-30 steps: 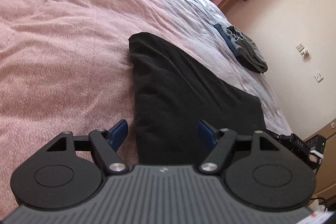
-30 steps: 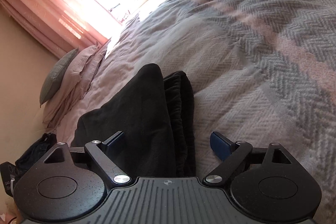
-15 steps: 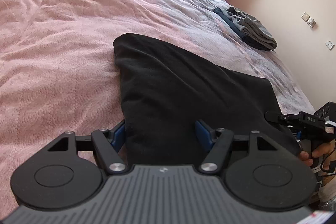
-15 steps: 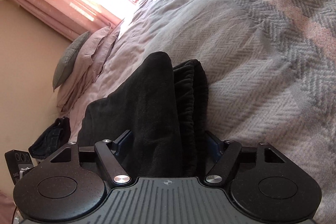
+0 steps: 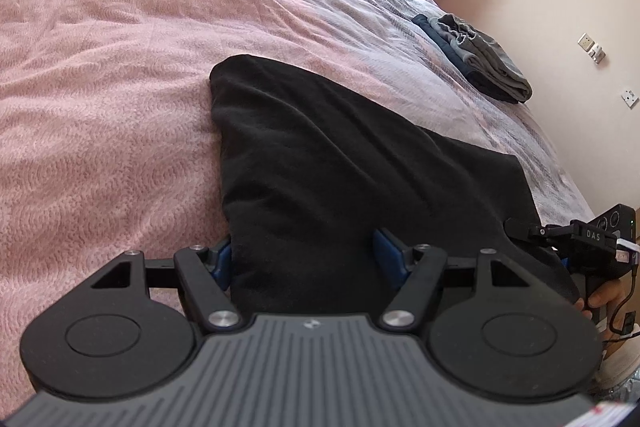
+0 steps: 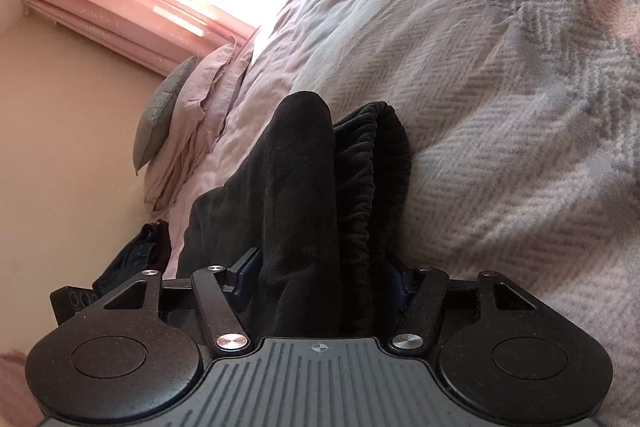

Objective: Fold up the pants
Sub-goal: 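Lift and carry the trousers bundle with both grippers toward the grey folded clothes stack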

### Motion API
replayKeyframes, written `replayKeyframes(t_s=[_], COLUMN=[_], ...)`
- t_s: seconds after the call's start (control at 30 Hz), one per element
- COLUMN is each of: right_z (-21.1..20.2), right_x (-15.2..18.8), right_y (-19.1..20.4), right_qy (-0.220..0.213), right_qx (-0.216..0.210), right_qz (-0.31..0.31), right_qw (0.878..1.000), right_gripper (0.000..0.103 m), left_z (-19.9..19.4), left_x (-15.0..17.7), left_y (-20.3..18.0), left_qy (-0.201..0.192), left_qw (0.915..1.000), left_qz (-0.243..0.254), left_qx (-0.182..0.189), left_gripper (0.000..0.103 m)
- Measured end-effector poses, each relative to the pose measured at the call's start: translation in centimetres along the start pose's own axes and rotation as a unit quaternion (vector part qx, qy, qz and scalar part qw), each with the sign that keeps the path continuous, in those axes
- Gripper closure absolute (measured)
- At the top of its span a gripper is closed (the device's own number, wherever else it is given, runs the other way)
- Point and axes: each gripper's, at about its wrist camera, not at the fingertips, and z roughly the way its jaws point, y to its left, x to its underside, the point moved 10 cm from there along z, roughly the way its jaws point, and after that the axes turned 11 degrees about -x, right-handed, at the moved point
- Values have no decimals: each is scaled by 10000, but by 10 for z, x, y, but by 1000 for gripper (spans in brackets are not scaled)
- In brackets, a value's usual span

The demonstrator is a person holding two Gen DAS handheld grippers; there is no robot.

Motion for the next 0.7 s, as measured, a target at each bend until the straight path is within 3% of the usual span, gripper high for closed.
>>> replayKeyframes(t_s=[0.13,0.27,0.33,0.5,0.7], right_z=[3,-2,-4,-12,-34], right_x=[0,4,6,4,-12], right_y=[-2,0,2,21,61], right_qy=[36,4,-43,-47,33], right_qx=[-105,-148,-135,278,705], right_qz=[-67,-120,-79,69,445], right_qw=[9999,9998,9999,9996,9965], right_gripper=[47,56,58,66,68], left_z=[1,-3,-7,-22,-54], left_x=[0,-2,-2,-18,-50], left_y=[-4,-12,-14,-20,-45], left_qy=[-49,-142,-72,182,540], left_qw=[9999,9988,9991,9984,9972], left_qz=[161,459,357,152,78], left_qx=[-33,-131,-222,-519,-511], left_gripper=[46,58,62,80,85])
